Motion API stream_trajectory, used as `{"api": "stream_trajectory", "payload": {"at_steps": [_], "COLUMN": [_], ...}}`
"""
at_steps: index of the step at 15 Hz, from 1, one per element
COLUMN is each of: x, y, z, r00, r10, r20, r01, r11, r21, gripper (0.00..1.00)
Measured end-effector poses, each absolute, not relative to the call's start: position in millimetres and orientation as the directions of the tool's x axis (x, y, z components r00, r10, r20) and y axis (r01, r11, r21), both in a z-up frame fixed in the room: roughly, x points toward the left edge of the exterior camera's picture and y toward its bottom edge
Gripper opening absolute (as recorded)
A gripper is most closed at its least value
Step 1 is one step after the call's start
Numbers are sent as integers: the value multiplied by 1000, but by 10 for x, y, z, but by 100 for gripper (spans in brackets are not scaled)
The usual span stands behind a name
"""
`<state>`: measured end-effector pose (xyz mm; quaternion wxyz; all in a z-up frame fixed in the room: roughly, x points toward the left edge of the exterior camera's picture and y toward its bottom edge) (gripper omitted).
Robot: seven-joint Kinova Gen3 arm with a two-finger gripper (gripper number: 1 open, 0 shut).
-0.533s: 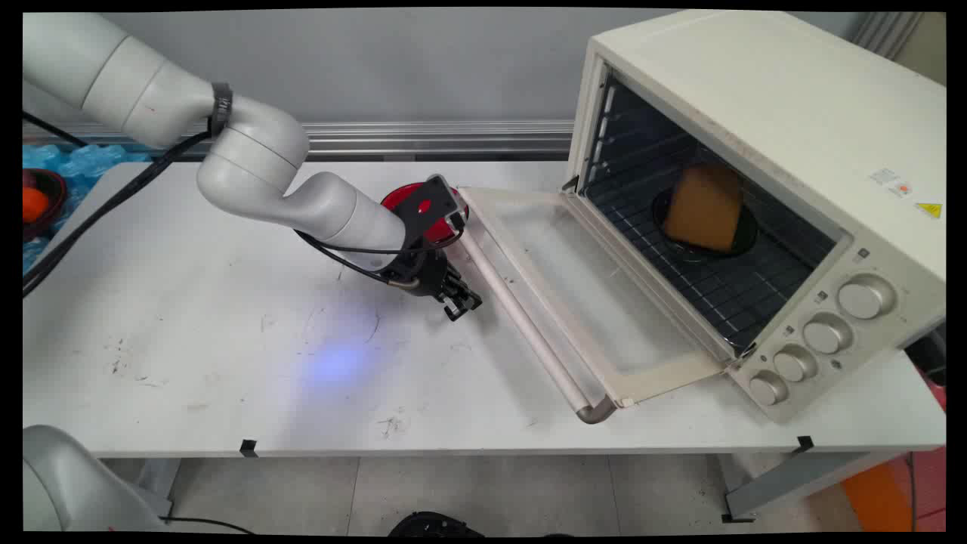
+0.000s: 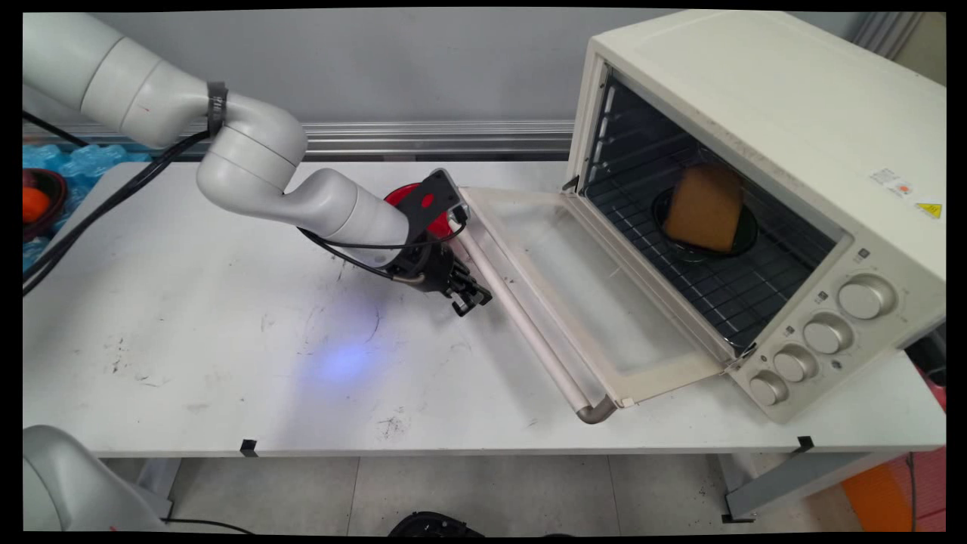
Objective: Close the oven
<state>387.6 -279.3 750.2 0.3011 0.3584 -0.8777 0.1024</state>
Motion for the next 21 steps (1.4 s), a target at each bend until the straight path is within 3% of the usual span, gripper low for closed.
{"api": "stream_trajectory", "payload": {"at_steps": [10,21], "x": [3800,3712], "y": [-2902,-2996], "z": [7580,7887], "r00": [-542,-506], "r10": [-524,-469], "r20": [657,724], "r01": [-673,-656], "r11": [739,754], "r21": [35,29], "gripper": [0,0]}}
